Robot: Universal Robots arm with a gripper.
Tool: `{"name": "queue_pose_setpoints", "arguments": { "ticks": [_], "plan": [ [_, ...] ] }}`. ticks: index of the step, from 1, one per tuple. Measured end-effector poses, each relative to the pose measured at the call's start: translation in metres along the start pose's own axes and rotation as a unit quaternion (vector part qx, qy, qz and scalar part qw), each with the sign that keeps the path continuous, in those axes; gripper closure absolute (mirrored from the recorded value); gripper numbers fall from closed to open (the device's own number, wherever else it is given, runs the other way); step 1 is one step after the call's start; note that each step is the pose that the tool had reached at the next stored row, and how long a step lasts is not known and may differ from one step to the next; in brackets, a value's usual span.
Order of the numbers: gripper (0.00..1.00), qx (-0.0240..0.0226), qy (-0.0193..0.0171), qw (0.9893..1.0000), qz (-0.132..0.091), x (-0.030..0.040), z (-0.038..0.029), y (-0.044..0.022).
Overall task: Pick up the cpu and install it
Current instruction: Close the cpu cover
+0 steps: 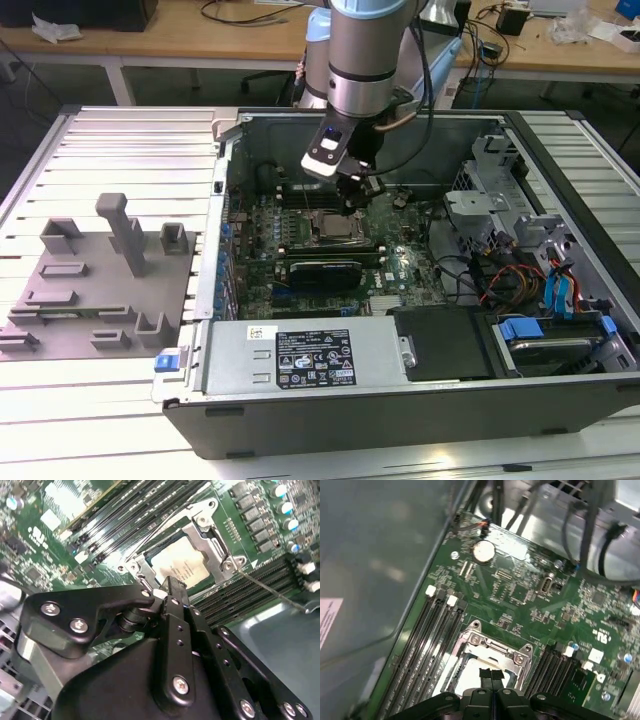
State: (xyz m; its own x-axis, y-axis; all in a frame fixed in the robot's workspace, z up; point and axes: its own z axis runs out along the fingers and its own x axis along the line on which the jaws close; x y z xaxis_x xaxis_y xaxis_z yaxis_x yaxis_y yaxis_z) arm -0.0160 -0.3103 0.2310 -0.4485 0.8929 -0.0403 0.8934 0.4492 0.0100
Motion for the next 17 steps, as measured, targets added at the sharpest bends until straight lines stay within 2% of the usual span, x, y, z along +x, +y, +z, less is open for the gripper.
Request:
{"name": "queue_pose_setpoints", "arguments": {
  "ticks": [1, 3, 5, 7, 9, 11, 12, 13, 15, 16, 17],
  "plan": [
    [0.89, -0.0006, -0.0001, 0.9998, -0.018, 0.0, 0.0, 0.0],
    [0.89, -0.0013, 0.0, 0.9993, -0.038, 0.0, 0.0, 0.0],
    [0.89, -0.0021, 0.0, 0.9983, -0.058, 0.0, 0.0, 0.0],
    [0.89, -0.0029, 0.0002, 0.9968, -0.08, 0.0, 0.0, 0.0],
    [0.89, -0.004, 0.0004, 0.9943, -0.107, 0.0, 0.0, 0.0],
    [0.89, -0.0047, 0.0005, 0.9922, -0.124, 0.0, 0.0001, 0.0],
    [0.89, -0.005, 0.0006, 0.991, -0.134, 0.0, 0.0001, 0.0],
    [0.89, -0.0057, 0.0008, 0.989, -0.148, 0.0, 0.0002, 0.0],
    [0.89, -0.0064, 0.0009, 0.9857, -0.168, 0.0, 0.0002, 0.0],
    [0.89, -0.0073, 0.0011, 0.9822, -0.188, 0.0, 0.0002, 0.0],
    [0.89, -0.0078, 0.0012, 0.9798, -0.2, 0.0, 0.0002, 0.0]
  ]
}}
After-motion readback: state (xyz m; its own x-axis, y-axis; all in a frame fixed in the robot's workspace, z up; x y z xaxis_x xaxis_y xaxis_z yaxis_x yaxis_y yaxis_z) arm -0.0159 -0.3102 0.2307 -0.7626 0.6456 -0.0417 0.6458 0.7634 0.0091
